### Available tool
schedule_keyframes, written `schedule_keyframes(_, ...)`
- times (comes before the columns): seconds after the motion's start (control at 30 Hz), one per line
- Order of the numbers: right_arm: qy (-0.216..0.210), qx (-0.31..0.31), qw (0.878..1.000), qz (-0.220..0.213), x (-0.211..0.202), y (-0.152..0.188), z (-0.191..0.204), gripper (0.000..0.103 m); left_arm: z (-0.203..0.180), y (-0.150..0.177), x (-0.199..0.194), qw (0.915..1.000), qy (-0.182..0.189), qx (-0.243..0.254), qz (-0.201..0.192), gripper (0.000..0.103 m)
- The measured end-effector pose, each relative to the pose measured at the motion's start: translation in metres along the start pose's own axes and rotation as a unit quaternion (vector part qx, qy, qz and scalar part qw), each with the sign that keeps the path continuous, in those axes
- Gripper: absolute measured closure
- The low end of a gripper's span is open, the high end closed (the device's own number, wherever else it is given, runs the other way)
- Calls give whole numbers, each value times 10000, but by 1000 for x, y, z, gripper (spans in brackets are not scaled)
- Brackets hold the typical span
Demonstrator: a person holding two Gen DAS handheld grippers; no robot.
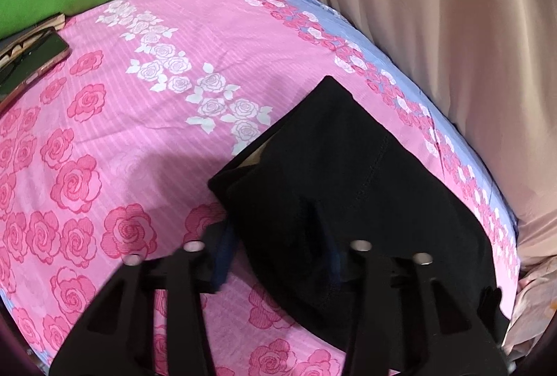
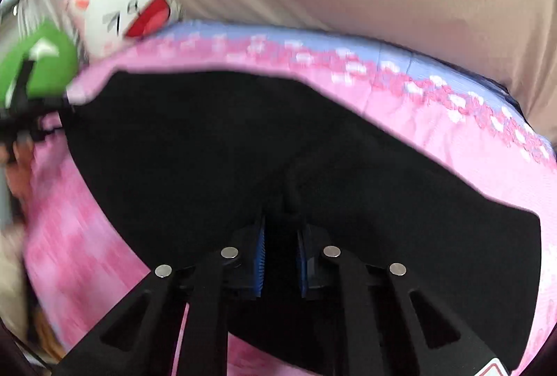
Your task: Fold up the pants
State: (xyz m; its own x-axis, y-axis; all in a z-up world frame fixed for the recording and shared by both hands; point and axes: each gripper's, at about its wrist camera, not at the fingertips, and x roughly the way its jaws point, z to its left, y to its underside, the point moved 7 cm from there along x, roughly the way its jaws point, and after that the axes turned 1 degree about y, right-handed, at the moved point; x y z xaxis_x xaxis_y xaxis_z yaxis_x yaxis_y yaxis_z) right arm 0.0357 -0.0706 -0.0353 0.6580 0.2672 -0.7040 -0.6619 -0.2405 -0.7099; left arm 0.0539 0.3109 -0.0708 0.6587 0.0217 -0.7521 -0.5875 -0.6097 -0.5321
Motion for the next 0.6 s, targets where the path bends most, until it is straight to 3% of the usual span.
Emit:
schedule_keyframes(0.07,-227,-32,9997,-7,1,-8,11,88,-1,0,1,9997,229,-74,70,82)
schedule_keyframes(0.13,-518,-66,9979,386,27,0,23,83,-3,-1,0,9994,309,-140,74,85)
schedule_keyframes(0.3,-809,386,9960,2,-2,-3,10,62,-26,-8,-30,9982,575,89,-153,89)
schedule_keyframes(0.4,-415,627,9963,-418,-37,-6,-23,44,-64,-10,-62,9943,892,459,-364,90)
schedule_keyframes(0.5,-87,1024,9925,-665,-64,1,-67,42,-117,-6,-93,9858,1233,986,-574,90)
schedule_keyframes(0.6,44,1529,9855,-739,-79,14,-105,42,-191,16,-126,9687,1649,1724,-684,90)
